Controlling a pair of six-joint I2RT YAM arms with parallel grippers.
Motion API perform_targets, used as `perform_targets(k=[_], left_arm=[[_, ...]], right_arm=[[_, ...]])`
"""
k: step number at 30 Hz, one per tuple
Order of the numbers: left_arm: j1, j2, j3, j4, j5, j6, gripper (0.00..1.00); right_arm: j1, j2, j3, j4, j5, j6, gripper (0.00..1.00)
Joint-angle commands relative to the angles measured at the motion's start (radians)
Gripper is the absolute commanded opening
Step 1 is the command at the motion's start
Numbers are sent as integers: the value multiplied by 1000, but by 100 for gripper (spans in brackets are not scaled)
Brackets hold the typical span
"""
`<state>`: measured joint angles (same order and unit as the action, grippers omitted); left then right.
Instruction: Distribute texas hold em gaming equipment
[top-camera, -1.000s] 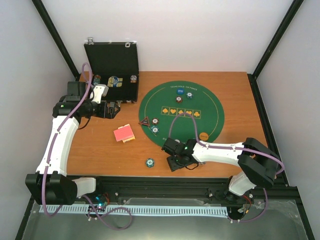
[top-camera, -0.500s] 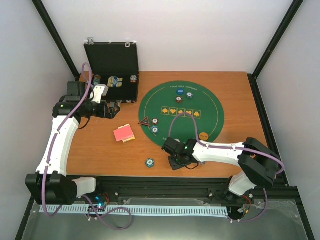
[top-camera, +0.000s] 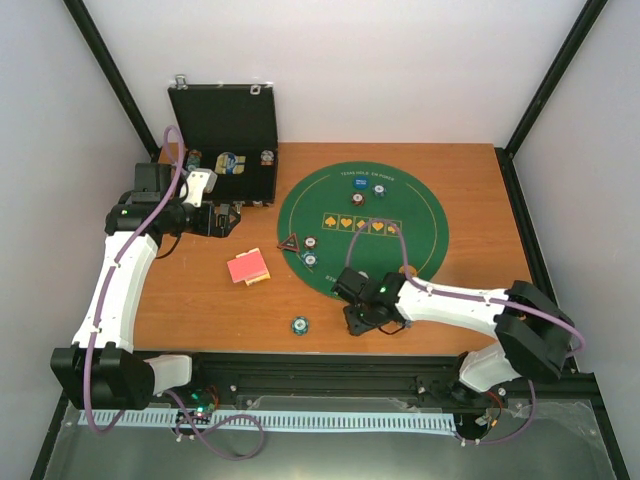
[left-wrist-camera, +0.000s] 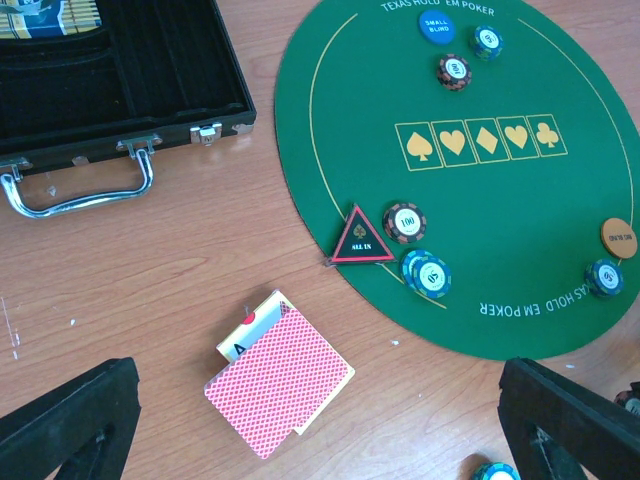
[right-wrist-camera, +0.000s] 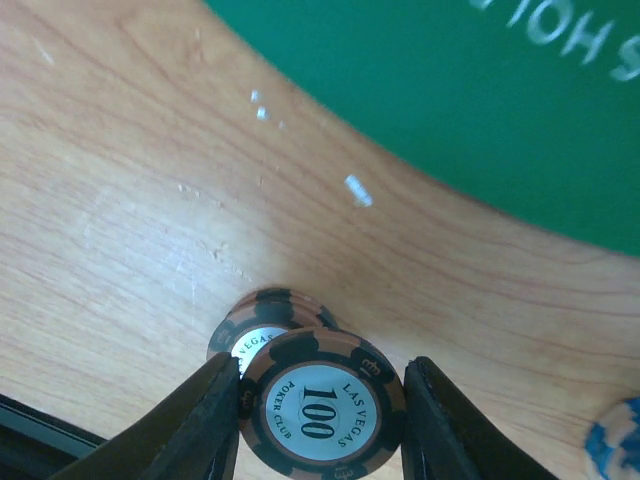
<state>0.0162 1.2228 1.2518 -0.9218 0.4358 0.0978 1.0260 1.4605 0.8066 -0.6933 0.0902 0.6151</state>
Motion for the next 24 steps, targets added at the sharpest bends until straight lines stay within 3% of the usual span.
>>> perform_targets(k=[1, 6, 15, 24], left_arm=[[6, -17, 34, -14, 9, -1, 100], [5, -19, 35, -17, 3, 3, 100], [5, -24, 44, -26, -1, 5, 100], [5, -25, 46, -29, -5, 10, 100]], right_arm=[[-52, -75, 64, -63, 30, -35, 29], [-150, -95, 90, -67, 16, -91, 29], [-292, 7, 116, -1, 0, -176, 29], [-326, 107, 116, 63, -12, -200, 29]])
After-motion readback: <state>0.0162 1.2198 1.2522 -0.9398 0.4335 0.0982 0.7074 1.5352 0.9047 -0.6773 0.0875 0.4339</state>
